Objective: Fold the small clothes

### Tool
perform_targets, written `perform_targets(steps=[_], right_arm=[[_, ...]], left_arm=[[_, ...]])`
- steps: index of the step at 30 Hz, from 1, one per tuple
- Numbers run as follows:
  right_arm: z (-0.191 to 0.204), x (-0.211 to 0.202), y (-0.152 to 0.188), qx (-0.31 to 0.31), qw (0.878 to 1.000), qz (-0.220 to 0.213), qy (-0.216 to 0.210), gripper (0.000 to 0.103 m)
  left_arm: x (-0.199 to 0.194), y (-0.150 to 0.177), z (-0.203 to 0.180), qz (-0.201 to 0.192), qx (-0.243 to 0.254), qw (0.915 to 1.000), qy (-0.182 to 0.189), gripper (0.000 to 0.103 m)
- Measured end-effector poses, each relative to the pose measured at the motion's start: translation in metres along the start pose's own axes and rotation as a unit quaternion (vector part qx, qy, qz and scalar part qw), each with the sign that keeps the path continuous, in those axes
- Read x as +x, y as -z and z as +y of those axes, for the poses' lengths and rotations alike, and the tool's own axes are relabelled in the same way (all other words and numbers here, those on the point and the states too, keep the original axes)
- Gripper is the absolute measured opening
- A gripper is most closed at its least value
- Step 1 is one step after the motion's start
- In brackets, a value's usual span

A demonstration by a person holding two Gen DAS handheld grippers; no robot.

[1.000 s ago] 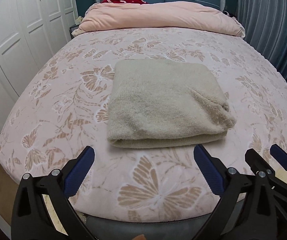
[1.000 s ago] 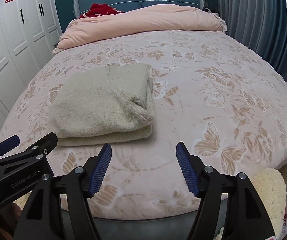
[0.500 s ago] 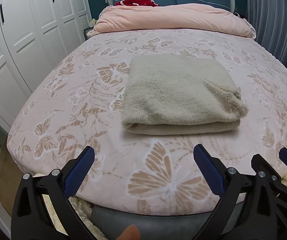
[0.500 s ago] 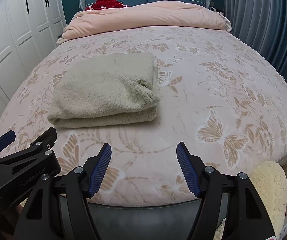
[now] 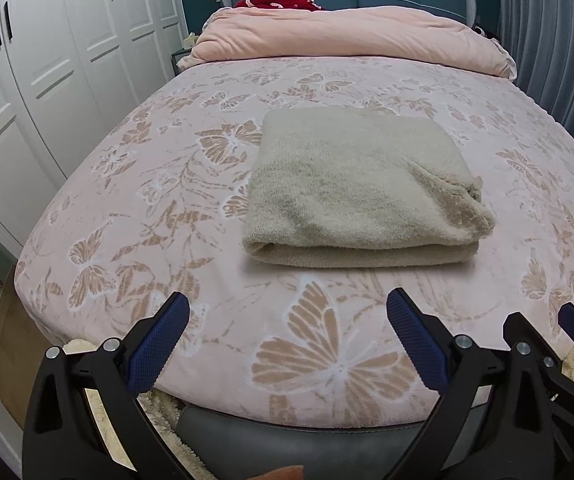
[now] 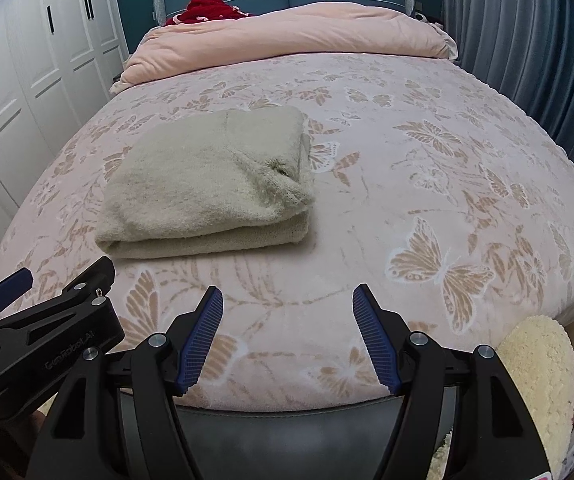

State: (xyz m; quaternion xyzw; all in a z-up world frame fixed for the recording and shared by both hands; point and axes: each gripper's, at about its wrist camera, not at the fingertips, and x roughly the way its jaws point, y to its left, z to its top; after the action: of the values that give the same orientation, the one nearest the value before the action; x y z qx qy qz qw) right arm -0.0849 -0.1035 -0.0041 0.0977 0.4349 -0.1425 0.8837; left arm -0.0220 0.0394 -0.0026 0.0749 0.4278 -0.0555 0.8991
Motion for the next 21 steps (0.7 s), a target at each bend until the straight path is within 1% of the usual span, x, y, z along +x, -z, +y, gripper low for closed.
perform_targets(steps=[4, 8, 12, 18, 21], right_arm=[[0.0002, -0.0002, -0.0005, 0.002, 1.0, -0.001, 0.0, 0.066], [0.0012, -0.0013, 0.0002, 0.003, 1.0, 0.0, 0.002, 0.066], [0.0004, -0.0015, 0.0011, 0.006, 1.0, 0.002, 0.003, 0.066], [-0.0003, -0.0008, 0.0014, 0.006, 1.0, 0.004, 0.004, 0.066], [0.0, -0.001, 0.0021, 0.006, 1.0, 0.004, 0.004, 0.064]], left_arm=[[-0.0035, -0.0004, -0.0027, -0.007, 0.004, 0.9999, -0.01, 0.097], [-0.0024, -0.0013, -0.0018, -0.001, 0.0, 1.0, -0.007, 0.096], [-0.0034, -0.0008, -0.0039, -0.006, 0.005, 0.9999, -0.013, 0.095], [-0.0036, -0.0006, -0.0054, -0.003, 0.005, 0.9999, -0.012, 0.094], [-0.004, -0.0003, -0.0057, -0.002, 0.002, 1.0, -0.009, 0.094]])
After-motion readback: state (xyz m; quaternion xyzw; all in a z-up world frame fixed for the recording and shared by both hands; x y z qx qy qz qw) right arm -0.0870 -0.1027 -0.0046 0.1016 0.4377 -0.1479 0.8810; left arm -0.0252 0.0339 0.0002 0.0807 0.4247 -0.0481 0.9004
